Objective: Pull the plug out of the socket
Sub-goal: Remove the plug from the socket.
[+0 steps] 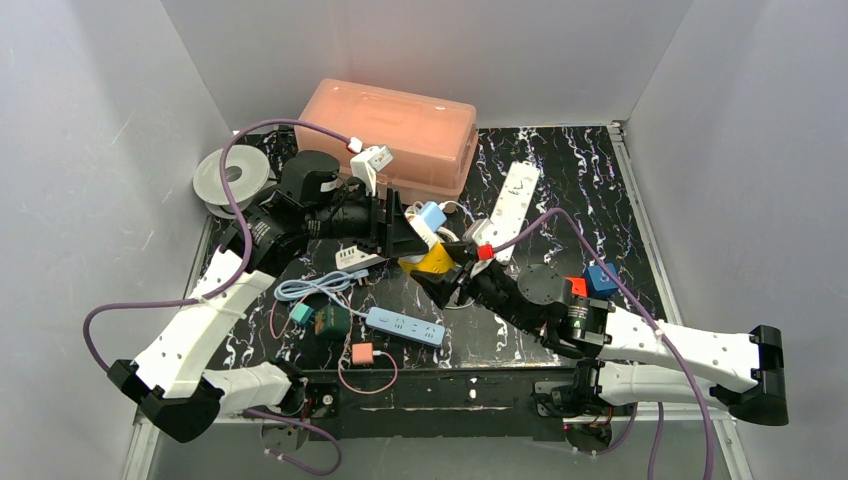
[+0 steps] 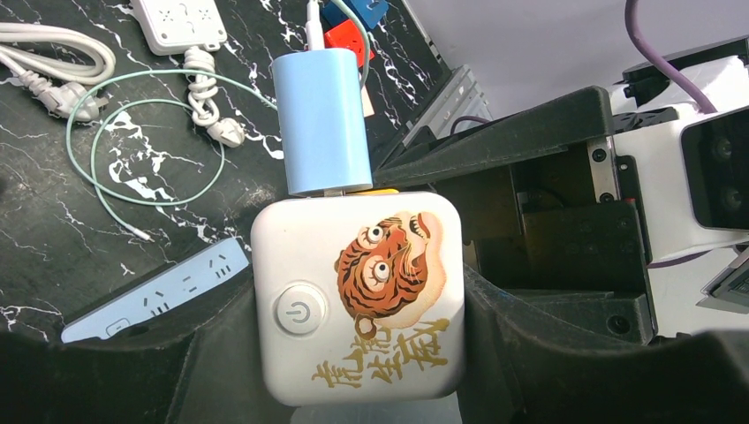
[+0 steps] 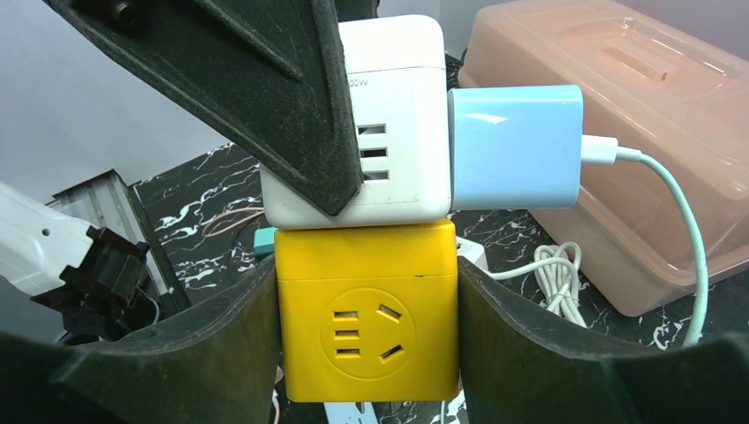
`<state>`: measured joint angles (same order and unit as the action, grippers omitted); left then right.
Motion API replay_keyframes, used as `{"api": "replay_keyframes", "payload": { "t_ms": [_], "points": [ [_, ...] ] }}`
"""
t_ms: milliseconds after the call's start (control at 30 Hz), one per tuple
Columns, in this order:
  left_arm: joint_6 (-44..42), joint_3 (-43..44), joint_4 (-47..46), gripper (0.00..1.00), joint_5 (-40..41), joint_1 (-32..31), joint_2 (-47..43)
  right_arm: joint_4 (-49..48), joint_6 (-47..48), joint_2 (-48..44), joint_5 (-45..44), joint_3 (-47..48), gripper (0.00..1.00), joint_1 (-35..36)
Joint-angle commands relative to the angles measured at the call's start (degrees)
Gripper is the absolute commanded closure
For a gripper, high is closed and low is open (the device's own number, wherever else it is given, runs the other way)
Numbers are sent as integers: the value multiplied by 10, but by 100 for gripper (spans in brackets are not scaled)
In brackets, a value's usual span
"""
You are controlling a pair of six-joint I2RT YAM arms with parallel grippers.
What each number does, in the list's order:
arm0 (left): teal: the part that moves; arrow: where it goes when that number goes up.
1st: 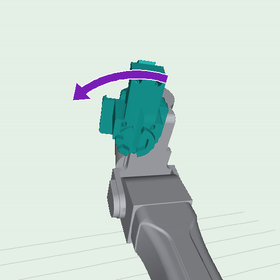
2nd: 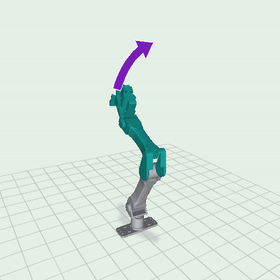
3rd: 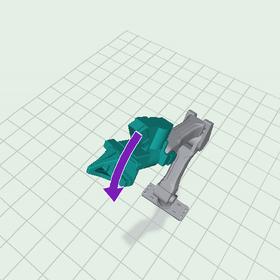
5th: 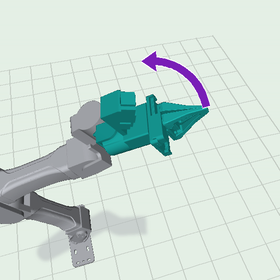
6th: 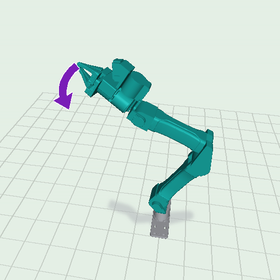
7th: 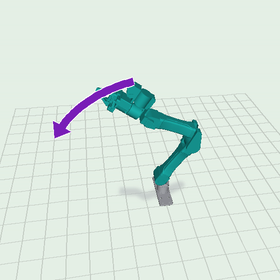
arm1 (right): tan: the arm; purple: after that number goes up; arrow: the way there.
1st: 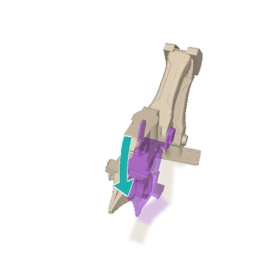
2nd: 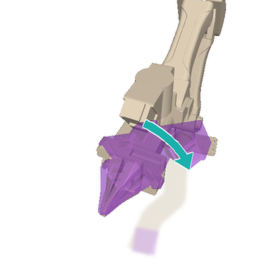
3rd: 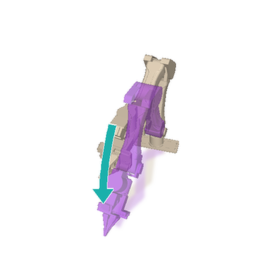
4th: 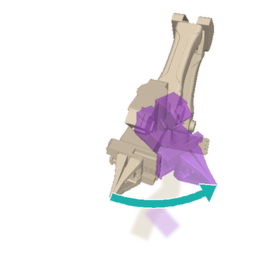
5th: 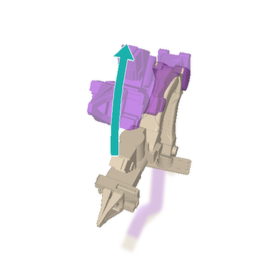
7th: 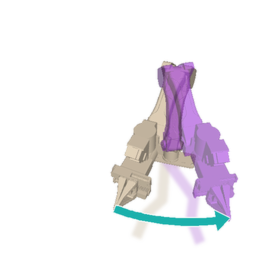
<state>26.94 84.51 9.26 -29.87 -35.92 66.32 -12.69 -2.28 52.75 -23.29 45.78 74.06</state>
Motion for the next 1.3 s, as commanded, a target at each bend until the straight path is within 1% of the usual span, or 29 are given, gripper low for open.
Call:
{"api": "replay_keyframes", "payload": {
  "t_ms": [0, 300, 433, 600, 633, 733, 767, 800, 867, 967, 1267],
  "points": [
    [-77, 52, -25, 100, 88, 49, -39, 100, -45, -48, -116, -31, 99, -13],
    [-99, 68, -36, 100, 91, 62, -38, 156, -59, -72, -128, -58, 99, -4],
    [-97, 69, -39, 100, 78, 72, -37, 169, -54, -78, -128, -63, 99, 1],
    [-86, 66, -49, 100, 63, 72, -33, 149, -41, -49, -126, -45, 99, 3],
    [-84, 64, -50, 100, 61, 72, -34, 141, -34, -42, -128, -38, 87, 3],
    [-80, 56, -50, 100, 61, 72, -37, 101, -12, -24, -147, -18, 45, 3],
    [-80, 53, -50, 100, 60, 72, -38, 85, 1, -19, -154, -8, 35, 2],
    [-80, 53, -50, 100, 59, 72, -39, 75, 13, -13, -155, -4, 30, 3],
    [-80, 54, -48, 100, 59, 72, -40, 66, 30, -2, -155, 18, 26, 2],
    [-82, 57, -48, 100, 56, 72, -40, 65, 67, 13, -143, 39, 22, 2],
    [-83, 45, -50, 100, 53, 72, -47, 23, 124, 38, -104, 71, 18, 2]
  ]
}}
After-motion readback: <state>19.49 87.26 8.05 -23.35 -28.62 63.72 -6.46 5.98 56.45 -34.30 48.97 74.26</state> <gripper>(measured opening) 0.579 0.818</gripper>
